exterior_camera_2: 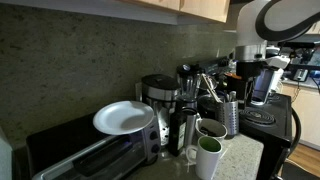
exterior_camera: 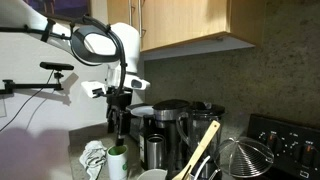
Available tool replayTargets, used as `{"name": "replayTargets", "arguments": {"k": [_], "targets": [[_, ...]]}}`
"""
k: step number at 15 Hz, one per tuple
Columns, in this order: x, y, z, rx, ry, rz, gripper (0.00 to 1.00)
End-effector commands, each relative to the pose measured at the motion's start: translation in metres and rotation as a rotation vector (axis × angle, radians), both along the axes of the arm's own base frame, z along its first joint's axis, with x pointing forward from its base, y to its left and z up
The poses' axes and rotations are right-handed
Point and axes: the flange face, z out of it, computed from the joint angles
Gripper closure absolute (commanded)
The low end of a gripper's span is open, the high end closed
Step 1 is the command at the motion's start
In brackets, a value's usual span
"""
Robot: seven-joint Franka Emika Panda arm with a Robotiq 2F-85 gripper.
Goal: Open the toaster oven door
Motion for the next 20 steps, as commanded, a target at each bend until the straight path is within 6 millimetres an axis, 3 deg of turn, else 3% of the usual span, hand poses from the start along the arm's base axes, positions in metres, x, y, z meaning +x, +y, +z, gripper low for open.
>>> {"name": "replayTargets", "arguments": {"k": [1, 18, 20], "targets": [[0.0001, 0.0001, 0.0004, 0.000, 0.001, 0.000, 0.00], [0.0001, 0.0001, 0.0004, 0.000, 0.001, 0.000, 0.00], [0.0024, 0.0093, -0.0064, -0.004, 0.005, 0.024, 0.00]]}}
